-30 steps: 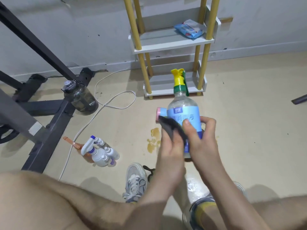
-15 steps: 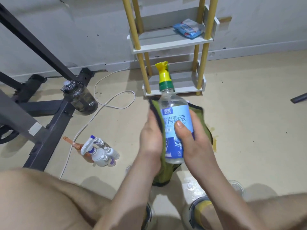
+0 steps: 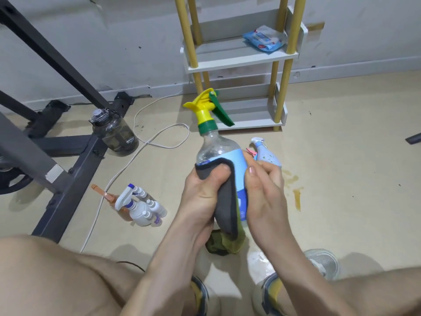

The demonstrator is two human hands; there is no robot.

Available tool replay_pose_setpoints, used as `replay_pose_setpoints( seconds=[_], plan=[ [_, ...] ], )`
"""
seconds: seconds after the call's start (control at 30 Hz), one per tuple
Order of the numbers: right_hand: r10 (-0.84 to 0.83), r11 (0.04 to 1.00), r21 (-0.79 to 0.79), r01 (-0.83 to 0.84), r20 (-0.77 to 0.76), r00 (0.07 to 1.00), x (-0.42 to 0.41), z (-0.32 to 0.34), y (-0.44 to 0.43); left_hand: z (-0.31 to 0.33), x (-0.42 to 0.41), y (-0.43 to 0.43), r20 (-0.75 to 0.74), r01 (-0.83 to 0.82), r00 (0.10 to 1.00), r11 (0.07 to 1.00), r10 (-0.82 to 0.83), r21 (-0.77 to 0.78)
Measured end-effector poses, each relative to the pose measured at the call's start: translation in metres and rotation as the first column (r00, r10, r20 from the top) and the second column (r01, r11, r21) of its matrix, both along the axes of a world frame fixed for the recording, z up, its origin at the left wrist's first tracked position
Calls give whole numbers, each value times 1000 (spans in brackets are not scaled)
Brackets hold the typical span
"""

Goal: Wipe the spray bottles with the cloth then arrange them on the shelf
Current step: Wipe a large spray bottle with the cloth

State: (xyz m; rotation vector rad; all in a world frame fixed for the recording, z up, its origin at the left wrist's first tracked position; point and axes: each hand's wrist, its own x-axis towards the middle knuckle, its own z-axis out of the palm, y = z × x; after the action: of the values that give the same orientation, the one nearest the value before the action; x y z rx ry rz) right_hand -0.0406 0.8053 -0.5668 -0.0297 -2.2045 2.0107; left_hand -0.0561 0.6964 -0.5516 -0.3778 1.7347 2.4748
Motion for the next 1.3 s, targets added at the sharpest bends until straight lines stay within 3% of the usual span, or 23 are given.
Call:
replay_pose_setpoints(
  seconds=[0.1,0.17,0.23,0.27,0.3,0.33,0.4,0.47,0.5,0.53,0.57,0.6,0.67,0.7,0.73,0.83,0.93,1.13,1.2,1.3],
  plan=[
    [-54,992,-110,60,55,997,-19,1,23,10,12,-6,-21,86,996,946,-83,313],
    [-70,975,-190,116,231,970,-35,-7,41,22,17,-8,-68,82,996,912,-59,401],
    [158,930,-367,20,449,879,-45,-26,46,29,20,-10,-251,171,967,844,-45,507],
    [330,878,-475,-68,496,803,-47,-34,44,37,18,-8,-397,258,916,845,-59,469],
    [477,802,-580,-140,483,734,-46,-39,38,41,15,-12,-493,244,870,861,8,445],
    [573,727,-662,-179,442,690,-45,-44,32,31,12,-19,-556,310,831,815,18,489],
    [695,540,-816,-206,295,656,-40,-42,25,23,11,-25,-575,409,812,796,-96,445],
    [762,319,-915,-248,92,641,-36,-36,24,22,8,-19,-429,441,861,819,-272,367],
    [782,238,-924,-298,1,623,-31,-32,24,26,4,-23,-228,387,919,850,-323,357],
    [795,200,-920,-337,-49,604,-27,-29,22,26,-2,-25,-165,248,963,944,-215,216],
    [799,225,-903,-366,-44,600,-23,-24,18,24,-7,-25,-149,98,985,994,-91,44],
    [782,334,-857,-392,20,623,-19,-20,11,22,-12,-24,-147,-20,989,996,7,-92],
    [618,665,-641,-383,184,764,-12,-14,-9,16,-15,-17,-182,-179,976,916,119,-359],
    [485,793,-514,-327,207,850,-7,-11,-16,9,-14,-14,-189,-204,973,870,131,-448],
    [388,857,-435,-278,187,902,-4,-11,-20,3,-13,-11,-187,-201,975,836,121,-510],
    [239,897,-411,-163,141,961,0,-12,-19,-19,1,-2,-203,-139,979,765,11,-629],
    [231,856,-496,-142,123,965,-6,-13,-5,-34,21,9,-216,-82,971,702,-105,-708],
    [254,892,-430,-136,230,939,-16,-9,18,-29,42,5,3,217,917,493,-398,-842],
    [252,904,-403,-140,240,938,-17,-10,25,-4,37,-6,42,264,918,528,-395,-807],
    [374,896,-317,-309,167,912,-18,-2,34,28,7,-23,21,194,975,797,-222,-571]
  ],
)
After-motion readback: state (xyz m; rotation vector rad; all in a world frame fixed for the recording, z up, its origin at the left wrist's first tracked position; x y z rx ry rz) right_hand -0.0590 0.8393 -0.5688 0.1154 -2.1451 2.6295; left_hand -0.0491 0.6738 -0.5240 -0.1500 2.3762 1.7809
